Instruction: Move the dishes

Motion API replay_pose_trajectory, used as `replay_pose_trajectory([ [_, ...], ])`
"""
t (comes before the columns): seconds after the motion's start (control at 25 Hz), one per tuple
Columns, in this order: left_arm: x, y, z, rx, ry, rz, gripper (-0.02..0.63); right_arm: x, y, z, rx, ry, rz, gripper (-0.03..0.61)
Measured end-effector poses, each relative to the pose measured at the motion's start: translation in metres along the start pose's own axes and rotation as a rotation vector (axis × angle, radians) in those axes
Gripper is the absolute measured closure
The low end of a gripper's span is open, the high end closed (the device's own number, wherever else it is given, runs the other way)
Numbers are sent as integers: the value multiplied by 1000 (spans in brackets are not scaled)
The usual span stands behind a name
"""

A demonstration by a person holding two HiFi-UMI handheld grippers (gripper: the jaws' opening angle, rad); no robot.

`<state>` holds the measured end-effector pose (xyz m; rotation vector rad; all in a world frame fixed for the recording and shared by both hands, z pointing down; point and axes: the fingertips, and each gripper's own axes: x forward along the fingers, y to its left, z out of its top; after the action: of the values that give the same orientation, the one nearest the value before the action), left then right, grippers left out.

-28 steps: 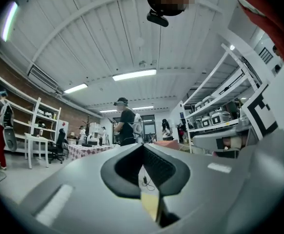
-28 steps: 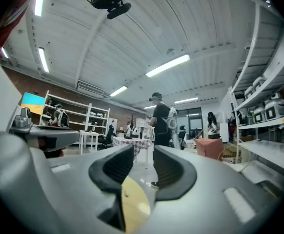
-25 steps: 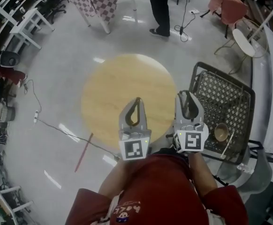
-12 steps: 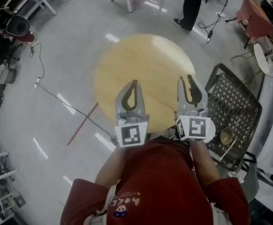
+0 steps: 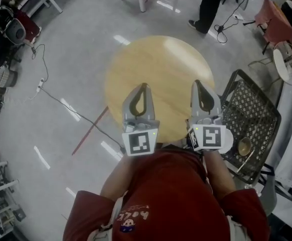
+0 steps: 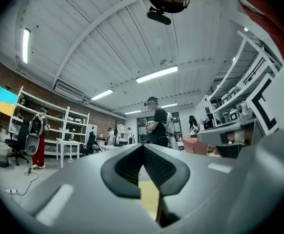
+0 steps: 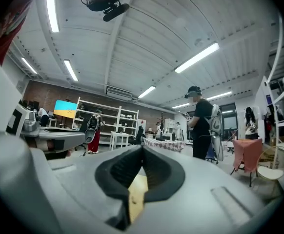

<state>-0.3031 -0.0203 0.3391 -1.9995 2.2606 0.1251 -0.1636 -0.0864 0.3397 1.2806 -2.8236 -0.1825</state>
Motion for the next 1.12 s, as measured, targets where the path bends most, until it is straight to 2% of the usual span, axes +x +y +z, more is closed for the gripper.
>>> replay_pose_trajectory([
  [0.32,-4,9,8,-15,-12,-4,607,-1,14,10,4,15,20,577],
  [0.84,-9,4,32,-21,15,-72,607,-12,28,27,0,50,24,578],
  [1.12,-16,-2,29,0,26,-78,607,-21,23,23,16,64,10,578],
])
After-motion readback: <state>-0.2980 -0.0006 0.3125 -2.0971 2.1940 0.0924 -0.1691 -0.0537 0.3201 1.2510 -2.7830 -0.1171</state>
